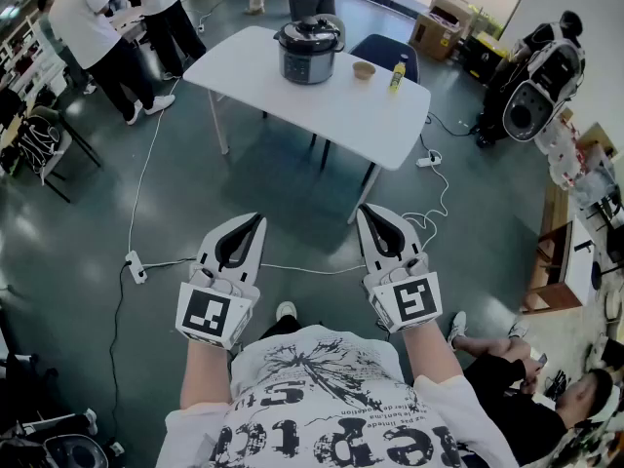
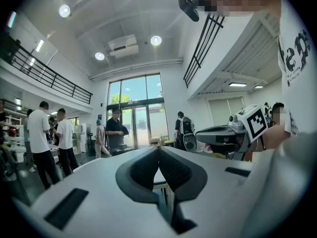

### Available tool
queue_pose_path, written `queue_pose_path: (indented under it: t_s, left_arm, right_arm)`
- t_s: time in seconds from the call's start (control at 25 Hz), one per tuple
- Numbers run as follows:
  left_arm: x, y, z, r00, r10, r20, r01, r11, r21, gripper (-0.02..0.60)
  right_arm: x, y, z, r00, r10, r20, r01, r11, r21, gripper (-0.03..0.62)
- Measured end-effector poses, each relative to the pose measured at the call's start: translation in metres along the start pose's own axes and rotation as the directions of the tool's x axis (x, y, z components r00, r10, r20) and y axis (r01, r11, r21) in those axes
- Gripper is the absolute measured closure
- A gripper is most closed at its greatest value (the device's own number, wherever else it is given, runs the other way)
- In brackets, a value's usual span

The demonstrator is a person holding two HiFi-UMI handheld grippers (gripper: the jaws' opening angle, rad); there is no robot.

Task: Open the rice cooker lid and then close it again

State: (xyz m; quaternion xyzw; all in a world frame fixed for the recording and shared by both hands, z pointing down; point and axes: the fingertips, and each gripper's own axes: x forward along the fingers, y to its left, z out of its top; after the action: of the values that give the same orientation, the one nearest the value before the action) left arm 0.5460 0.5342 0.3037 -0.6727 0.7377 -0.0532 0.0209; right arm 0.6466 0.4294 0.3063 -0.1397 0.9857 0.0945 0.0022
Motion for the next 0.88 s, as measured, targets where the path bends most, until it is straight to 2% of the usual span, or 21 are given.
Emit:
queue_pose_path:
  t_s: [0.4,0.48,0.52,0.56,0.6,0.64,0.68,0.88]
  left_arm:
    - [0.005,0.014,-0.006,1.0,-0.004,0.003,0.004,1.0,-0.01,0.569]
    - [0.006,0.02,-0.008,1.0,-0.009,0.002,0.009,1.0,-0.013,0.569]
    - [0.007,0.024,-0.01,1.0,-0.011,0.001,0.011,1.0,-0.016,0.569]
    - [0.009,0.029,-0.012,1.0,-0.012,0.0,0.012,1.0,-0.019,0.568]
    - [0.011,0.034,-0.015,1.0,-0.014,0.0,0.014,1.0,-0.021,0.569]
    - [0.014,0.04,-0.017,1.0,-0.016,0.001,0.016,1.0,-0.022,0.569]
    - [0.018,0.047,-0.019,1.0,-0.018,0.002,0.018,1.0,-0.023,0.569]
    - [0.032,0.105,-0.029,1.0,-0.015,0.006,0.015,1.0,-0.026,0.569]
  right_arm:
    - [0.015,0.012,-0.006,0.999,0.045,-0.019,-0.045,0.999,0.015,0.582]
    - [0.022,0.017,-0.004,0.999,0.051,0.0,-0.051,0.998,0.034,0.582]
    - [0.027,0.019,-0.003,0.999,0.052,0.016,-0.053,0.998,0.045,0.56]
    - [0.033,0.023,-0.002,0.998,0.063,0.031,-0.064,0.997,0.053,0.404]
    - [0.041,0.026,-0.002,0.996,0.077,0.041,-0.08,0.995,0.057,0.125]
    - [0.049,0.027,-0.003,0.995,0.083,0.047,-0.086,0.995,0.056,0.013]
    - [0.058,0.026,-0.004,0.996,0.077,0.049,-0.08,0.995,0.052,-0.003]
    - [0.116,0.018,-0.01,0.999,0.017,0.033,-0.02,0.996,0.091,-0.004]
